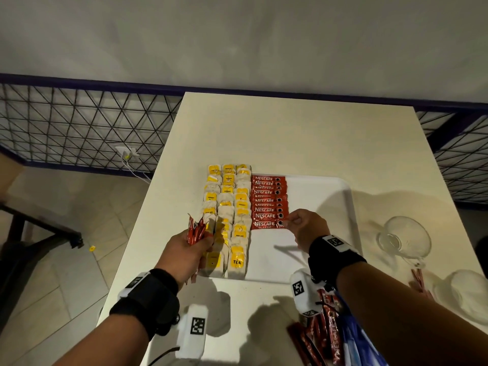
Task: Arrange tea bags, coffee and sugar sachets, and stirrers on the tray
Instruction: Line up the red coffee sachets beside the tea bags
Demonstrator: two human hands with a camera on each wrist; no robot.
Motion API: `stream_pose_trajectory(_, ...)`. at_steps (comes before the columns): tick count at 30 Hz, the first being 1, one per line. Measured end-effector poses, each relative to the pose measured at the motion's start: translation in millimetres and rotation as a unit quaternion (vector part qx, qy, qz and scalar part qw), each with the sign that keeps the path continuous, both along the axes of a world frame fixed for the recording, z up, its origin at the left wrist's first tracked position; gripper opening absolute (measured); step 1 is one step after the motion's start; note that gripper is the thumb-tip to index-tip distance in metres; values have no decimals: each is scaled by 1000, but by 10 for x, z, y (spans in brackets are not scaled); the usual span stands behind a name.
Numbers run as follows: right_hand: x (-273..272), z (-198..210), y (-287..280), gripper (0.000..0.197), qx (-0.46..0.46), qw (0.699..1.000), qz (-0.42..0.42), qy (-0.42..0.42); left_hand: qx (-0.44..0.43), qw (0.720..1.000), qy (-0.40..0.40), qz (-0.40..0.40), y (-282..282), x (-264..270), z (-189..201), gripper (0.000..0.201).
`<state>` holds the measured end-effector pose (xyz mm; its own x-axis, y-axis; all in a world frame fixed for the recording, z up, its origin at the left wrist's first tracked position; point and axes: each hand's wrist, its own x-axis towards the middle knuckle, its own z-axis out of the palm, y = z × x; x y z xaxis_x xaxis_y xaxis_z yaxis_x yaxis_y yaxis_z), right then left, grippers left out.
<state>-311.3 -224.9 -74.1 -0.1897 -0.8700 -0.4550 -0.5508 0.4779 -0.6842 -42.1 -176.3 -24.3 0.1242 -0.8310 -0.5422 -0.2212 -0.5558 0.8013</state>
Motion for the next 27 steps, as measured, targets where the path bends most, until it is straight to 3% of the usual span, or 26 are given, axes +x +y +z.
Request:
stream_pose_trajectory(16,91,41,-44,11,10,997,-10,76,4,1000,-7,-24,10,46,-52,16)
stream_pose_trajectory(27,106,76,-22,13,6,998,-25,58,0,1000,1,-22,28,54,-96,17)
